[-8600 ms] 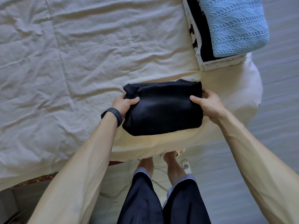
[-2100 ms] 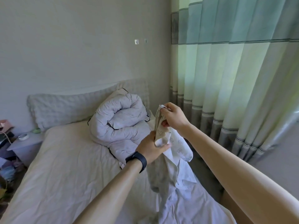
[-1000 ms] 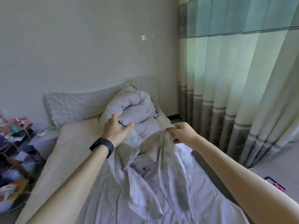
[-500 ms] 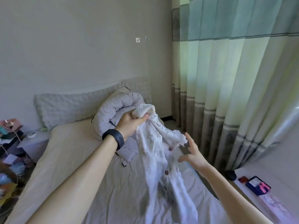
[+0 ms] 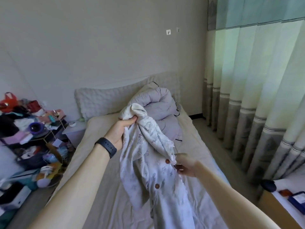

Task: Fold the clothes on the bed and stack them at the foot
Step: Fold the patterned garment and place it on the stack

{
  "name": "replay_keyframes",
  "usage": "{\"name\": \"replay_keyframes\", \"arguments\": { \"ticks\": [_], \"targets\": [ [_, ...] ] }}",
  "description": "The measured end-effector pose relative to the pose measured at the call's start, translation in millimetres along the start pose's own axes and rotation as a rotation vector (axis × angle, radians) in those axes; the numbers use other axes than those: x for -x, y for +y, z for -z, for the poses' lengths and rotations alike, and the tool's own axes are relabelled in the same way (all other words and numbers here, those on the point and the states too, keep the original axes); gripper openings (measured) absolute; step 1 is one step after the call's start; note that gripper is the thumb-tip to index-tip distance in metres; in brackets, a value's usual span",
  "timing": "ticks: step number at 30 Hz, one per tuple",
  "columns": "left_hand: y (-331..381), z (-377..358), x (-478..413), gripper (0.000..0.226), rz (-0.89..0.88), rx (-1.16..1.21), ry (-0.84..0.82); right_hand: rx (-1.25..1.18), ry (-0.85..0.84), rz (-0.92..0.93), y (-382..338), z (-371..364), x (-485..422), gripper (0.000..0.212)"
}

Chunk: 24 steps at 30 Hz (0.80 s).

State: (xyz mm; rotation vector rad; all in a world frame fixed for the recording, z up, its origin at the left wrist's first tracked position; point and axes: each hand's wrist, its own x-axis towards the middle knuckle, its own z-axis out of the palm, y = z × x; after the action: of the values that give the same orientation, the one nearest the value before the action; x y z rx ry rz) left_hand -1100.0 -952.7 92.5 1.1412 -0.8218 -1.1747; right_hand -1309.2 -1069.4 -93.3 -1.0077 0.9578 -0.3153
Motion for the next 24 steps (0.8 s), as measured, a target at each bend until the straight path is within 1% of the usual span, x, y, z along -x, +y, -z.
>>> {"name": "replay_keyframes", "arguments": {
  "ticks": [1,3,4,6,7,8,9,11,12,13,14,15,16,17,19,20,22,23,24],
  "targets": [
    [0.5,8.4,3.1,0.018,-0.013,-0.002,0.027,-0.024,0.036,0.014,-2.5,-11.1,-3.0,0.013],
    [-0.3,30.5,5.6,0.020,-0.029,0.017,0.136,-0.139,0.100,0.028,-12.7,-25.6,-5.6,0.018],
    [-2.4,44.3,6.1,0.022,-0.018,0.045,0.206,-0.209,0.133,0.046,-19.8,-27.8,-5.0,0.016],
    [-10.2,78.9,6.5,0.033,0.013,0.067,0.364,-0.304,0.183,0.108,-38.5,-29.2,2.3,0.005],
    [-17.0,96.2,5.9,0.038,0.045,0.029,0.450,-0.319,0.189,0.145,-48.8,-29.7,10.3,0.007],
    [-23.9,108.9,5.6,0.041,0.085,-0.059,0.536,-0.315,0.182,0.181,-59.1,-30.7,17.7,0.011],
    [-31.6,115.9,3.4,0.045,0.115,-0.205,0.616,-0.290,0.168,0.214,-70.0,-33.1,26.7,0.015],
    [-49.2,108.8,2.6,0.060,0.088,-0.539,0.737,-0.206,0.119,0.274,-89.0,-42.2,43.4,0.019],
    [-58.1,96.7,3.1,0.069,0.028,-0.621,0.741,-0.167,0.092,0.307,-97.3,-47.7,49.8,0.020],
    [-66.3,79.8,2.8,0.080,-0.022,-0.661,0.665,-0.130,0.074,0.340,-104.7,-53.0,55.6,0.024],
    [-74.1,60.0,0.4,0.092,-0.032,-0.689,0.534,-0.110,0.050,0.377,-110.6,-58.0,61.6,0.027],
    [-84.0,41.9,-4.1,0.102,-0.007,-0.689,0.418,-0.091,0.016,0.417,-115.4,-61.6,66.3,0.028],
    [-93.2,25.6,-9.7,0.106,0.041,-0.658,0.345,-0.081,-0.031,0.457,-118.1,-64.9,71.4,0.028],
    [-103.5,15.3,-17.6,0.102,0.109,-0.596,0.319,-0.059,-0.056,0.498,-120.4,-65.7,75.4,0.028],
    [-126.4,9.1,-28.6,0.076,0.229,-0.558,0.339,-0.065,-0.039,0.541,-120.8,-60.2,81.5,0.029],
    [-136.9,8.0,-31.3,0.063,0.250,-0.619,0.324,-0.070,-0.012,0.553,-121.5,-53.8,84.4,0.030],
    [-154.2,8.3,-30.7,0.035,0.237,-0.748,0.250,-0.058,0.024,0.569,-120.4,-37.0,90.1,0.031],
    [-161.1,9.7,-30.1,0.026,0.250,-0.730,0.211,-0.040,0.060,0.571,-118.9,-28.0,92.9,0.032],
    [-165.2,12.1,-30.5,0.021,0.288,-0.663,0.170,-0.024,0.112,0.572,-116.5,-19.1,96.0,0.032]
  ]
}}
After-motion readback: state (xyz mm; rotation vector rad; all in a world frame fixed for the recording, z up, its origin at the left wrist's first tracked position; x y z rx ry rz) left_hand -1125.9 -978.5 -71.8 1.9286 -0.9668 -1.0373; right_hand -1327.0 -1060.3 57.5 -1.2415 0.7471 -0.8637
